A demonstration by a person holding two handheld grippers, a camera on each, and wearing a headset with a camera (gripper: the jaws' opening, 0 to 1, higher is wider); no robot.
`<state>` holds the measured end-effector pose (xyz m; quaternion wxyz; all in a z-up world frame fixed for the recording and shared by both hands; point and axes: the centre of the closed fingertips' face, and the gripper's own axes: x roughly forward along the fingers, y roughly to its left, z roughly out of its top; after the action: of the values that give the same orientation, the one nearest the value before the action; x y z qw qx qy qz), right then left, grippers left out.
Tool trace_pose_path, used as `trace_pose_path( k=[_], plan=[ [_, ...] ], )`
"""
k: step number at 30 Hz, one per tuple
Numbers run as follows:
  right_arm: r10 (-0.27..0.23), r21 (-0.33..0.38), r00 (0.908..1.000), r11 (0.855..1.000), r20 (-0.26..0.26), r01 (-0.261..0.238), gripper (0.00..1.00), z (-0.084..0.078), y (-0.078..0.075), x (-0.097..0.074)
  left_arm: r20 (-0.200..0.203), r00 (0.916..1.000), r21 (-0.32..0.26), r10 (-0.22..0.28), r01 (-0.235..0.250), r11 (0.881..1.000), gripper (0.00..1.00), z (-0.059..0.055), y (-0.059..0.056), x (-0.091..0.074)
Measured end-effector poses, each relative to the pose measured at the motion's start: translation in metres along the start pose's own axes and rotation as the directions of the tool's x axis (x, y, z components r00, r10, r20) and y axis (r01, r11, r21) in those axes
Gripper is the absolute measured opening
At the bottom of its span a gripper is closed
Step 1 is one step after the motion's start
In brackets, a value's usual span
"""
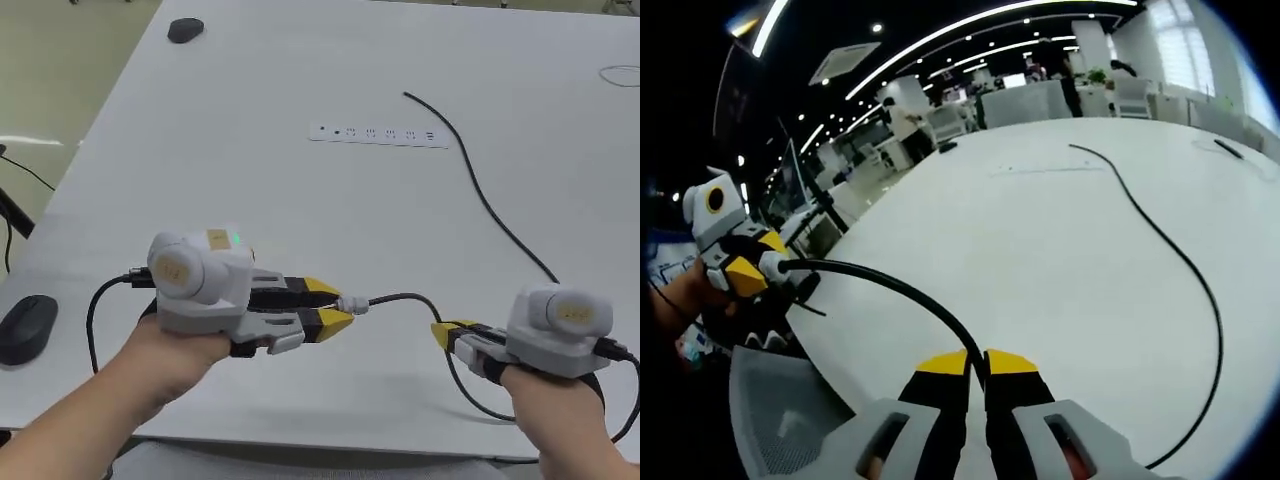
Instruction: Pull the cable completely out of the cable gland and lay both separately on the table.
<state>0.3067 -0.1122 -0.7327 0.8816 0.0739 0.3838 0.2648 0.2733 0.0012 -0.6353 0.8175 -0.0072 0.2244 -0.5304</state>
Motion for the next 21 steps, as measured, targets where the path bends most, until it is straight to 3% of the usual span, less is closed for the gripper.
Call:
trace_pose_path(
  k=[3, 7, 11, 21],
  plan=[
    [-0.013, 0.001, 0.9996, 1.000, 0.025, 0.013, 0.00, 0.0033, -0.0030, -0.0016, -0.005, 1.0000, -0.002, 0.002, -0.002, 1.000, 0.15, -0.0016, 0.0001, -0.0003],
    [0.015, 0.026, 0.9994, 1.000, 0.032, -0.015, 0.01, 0.0050, -0.0012, -0.0018, 0.000, 0.9999, -0.012, 0.011, -0.011, 1.000, 0.15, 0.0000, 0.0026, -0.0027],
    [0.059, 0.047, 0.9979, 0.997, 0.026, -0.060, 0.02, 0.0044, 0.0017, -0.0019, 0.012, 0.9997, -0.027, 0.021, -0.020, 0.999, 0.15, 0.0020, 0.0051, -0.0054],
    [0.071, 0.022, 0.9974, 0.997, 0.011, -0.071, 0.04, 0.0027, 0.0029, -0.0083, 0.009, 0.9997, -0.030, 0.024, -0.024, 0.999, 0.15, 0.0018, 0.0049, -0.0051]
  ],
)
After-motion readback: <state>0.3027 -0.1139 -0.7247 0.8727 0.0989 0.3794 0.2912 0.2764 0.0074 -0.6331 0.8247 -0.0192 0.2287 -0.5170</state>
